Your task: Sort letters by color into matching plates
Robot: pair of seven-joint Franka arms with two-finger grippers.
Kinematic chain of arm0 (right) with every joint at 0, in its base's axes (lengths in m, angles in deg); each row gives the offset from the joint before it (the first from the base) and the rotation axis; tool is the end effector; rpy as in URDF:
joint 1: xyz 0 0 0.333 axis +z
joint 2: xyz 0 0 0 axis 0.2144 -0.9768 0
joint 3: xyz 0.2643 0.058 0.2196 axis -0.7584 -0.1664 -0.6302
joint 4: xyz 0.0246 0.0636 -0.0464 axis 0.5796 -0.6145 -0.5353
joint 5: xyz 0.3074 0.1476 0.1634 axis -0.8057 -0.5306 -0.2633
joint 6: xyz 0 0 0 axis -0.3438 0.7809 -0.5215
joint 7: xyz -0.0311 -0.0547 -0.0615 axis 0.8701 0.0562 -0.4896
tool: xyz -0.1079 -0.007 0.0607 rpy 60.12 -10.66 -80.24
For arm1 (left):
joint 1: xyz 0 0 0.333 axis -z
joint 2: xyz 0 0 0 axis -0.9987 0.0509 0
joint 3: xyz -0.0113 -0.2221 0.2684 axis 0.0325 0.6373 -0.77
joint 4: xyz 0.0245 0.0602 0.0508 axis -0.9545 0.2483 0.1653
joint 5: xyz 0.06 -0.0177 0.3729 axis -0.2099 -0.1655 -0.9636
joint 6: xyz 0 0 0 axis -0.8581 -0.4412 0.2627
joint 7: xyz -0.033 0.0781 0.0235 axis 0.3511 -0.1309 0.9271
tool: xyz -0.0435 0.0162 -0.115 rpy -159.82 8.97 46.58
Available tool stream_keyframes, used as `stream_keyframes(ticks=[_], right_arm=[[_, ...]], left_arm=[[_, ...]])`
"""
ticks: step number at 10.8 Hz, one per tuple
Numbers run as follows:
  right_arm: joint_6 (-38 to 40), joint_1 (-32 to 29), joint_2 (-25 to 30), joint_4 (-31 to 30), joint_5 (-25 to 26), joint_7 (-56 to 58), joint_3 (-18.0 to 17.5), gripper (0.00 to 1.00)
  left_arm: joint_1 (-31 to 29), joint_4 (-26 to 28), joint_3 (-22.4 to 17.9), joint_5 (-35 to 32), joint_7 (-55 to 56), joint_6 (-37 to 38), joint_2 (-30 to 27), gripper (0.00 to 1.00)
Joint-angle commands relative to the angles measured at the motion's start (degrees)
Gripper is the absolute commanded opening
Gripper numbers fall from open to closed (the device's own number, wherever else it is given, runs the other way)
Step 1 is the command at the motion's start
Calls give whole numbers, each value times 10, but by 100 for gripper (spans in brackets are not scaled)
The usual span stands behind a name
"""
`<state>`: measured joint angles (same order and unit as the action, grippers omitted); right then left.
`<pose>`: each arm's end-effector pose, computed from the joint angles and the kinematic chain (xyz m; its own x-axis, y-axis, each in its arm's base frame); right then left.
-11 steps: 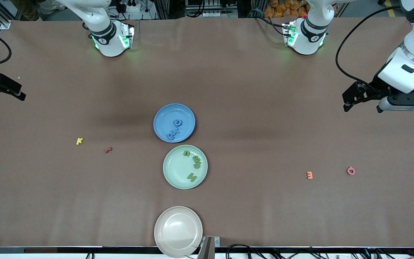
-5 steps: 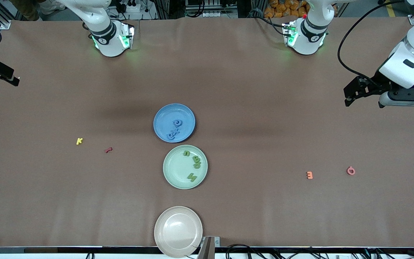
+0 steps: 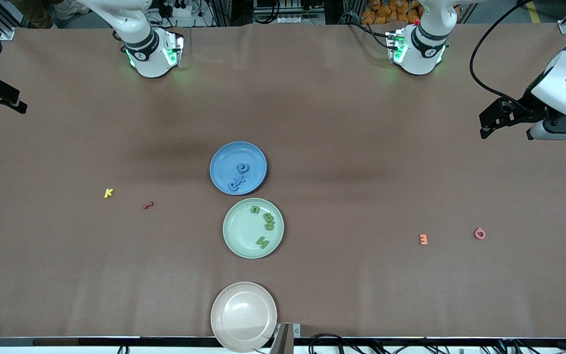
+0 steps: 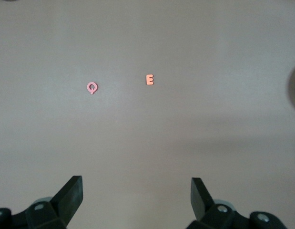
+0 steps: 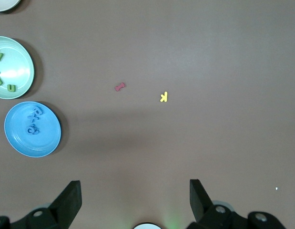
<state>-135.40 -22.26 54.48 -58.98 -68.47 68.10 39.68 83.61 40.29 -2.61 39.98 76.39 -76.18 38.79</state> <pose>0.5013 -0.0463 0.6684 0.9971 -0.0548 -0.0530 -0.0566 -0.9978 -0.0338 0.5386 -0.0833 0.6462 0.9953 -0.0470 0.0851 -0.0459 -0.9988 -0.0144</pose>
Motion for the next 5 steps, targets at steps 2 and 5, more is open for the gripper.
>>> stream_keyframes(ticks=[2,5], right_arm=[[12,4,-1,8,-8,9,-3,100],[20,3,-1,7,-8,23,-3,100]], left_arm=[[-6,-8,1,14,-18,13,-2,100],[-6,-8,1,14,-20,13,-1,100]])
